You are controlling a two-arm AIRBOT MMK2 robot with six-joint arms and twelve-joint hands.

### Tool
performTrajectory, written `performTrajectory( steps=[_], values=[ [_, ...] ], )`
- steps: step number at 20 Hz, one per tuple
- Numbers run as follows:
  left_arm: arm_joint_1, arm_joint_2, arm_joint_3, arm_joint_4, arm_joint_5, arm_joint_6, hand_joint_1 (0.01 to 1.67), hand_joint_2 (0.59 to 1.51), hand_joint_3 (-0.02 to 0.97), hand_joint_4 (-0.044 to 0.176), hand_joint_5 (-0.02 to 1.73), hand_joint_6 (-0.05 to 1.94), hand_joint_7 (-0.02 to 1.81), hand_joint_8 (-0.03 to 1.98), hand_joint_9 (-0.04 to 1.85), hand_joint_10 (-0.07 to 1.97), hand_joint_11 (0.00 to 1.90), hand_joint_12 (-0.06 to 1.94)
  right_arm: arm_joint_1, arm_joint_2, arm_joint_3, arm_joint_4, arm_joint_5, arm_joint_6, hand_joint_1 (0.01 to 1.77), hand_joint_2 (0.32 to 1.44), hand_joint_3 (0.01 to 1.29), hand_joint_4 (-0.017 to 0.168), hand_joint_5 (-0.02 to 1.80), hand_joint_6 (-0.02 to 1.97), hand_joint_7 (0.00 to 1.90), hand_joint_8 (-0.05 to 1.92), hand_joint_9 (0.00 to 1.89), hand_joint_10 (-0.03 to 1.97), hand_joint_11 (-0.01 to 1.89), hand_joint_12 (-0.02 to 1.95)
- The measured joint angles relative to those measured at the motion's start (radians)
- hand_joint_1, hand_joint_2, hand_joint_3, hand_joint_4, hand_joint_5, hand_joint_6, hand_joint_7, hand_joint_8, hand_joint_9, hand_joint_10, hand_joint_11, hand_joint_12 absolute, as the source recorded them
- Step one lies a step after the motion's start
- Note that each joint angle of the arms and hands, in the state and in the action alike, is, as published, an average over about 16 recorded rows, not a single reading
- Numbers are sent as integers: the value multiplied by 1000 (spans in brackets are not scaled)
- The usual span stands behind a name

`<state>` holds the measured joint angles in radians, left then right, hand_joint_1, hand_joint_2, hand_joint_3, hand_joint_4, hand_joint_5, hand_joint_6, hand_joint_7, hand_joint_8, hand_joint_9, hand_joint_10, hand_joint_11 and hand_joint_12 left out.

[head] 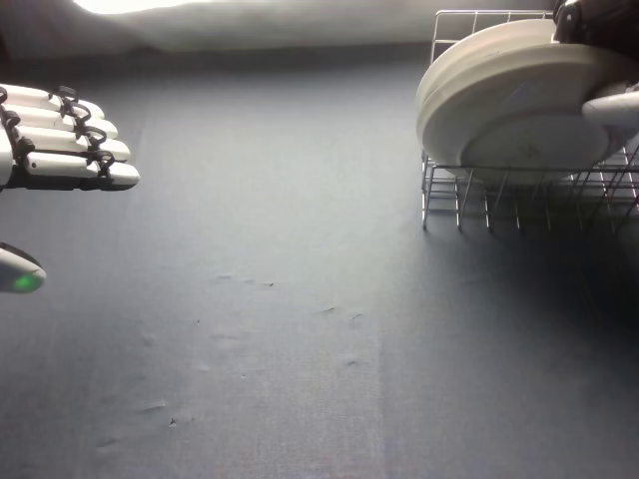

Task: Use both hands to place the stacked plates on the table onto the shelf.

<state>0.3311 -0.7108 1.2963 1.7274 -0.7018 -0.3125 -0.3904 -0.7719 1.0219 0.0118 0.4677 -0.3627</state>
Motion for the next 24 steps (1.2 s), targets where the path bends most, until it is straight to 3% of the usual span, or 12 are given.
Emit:
performTrajectory(
  steps=[5, 12, 17, 19, 21, 24],
  values=[
    [0, -1, 0, 2, -3, 0, 18, 1283, 16, 0, 28, 7, 17, 5, 20, -57, 18, 4, -26, 0, 15, -45, 38, -12, 1096, 1119, 14, -8, 440, 669, 531, 584, 466, 777, 443, 1080],
    [1, -2, -2, 15, -42, -12, 18, 1283, 16, 0, 29, 7, 18, 5, 20, -58, 21, 4, -5, 1, -7, -177, 91, -21, 716, 1030, 14, -3, 138, 172, 165, 91, 118, 205, 92, 428],
    [-12, -5, -10, 34, -100, -23, 19, 1283, 17, 0, 30, 6, 18, 5, 20, -58, 22, 4, 17, 0, -36, -351, 140, -18, 377, 958, 14, -2, 24, 11, 27, 1, 19, 7, 15, 19],
    [-22, -7, -19, 41, -128, -27, 19, 1284, 17, 0, 36, 6, 27, 5, 27, -58, 26, 6, 23, -1, -47, -443, 166, -17, 291, 951, 14, -1, 63, 15, 73, 5, 63, 19, 21, 100],
    [-33, -7, -32, 49, -155, -30, 18, 1287, 17, -1, 78, 7, 82, 9, 74, -50, 57, 31, 26, -1, -57, -540, 194, -17, 221, 953, 14, 0, 159, 61, 189, 32, 159, 88, 59, 322],
    [-51, -8, -54, 68, -191, -31, 24, 1297, 17, -1, 217, 49, 250, 69, 213, 61, 141, 242, 23, -2, -64, -682, 241, -18, 117, 971, 15, 14, 378, 299, 434, 219, 373, 353, 212, 681]
  ],
)
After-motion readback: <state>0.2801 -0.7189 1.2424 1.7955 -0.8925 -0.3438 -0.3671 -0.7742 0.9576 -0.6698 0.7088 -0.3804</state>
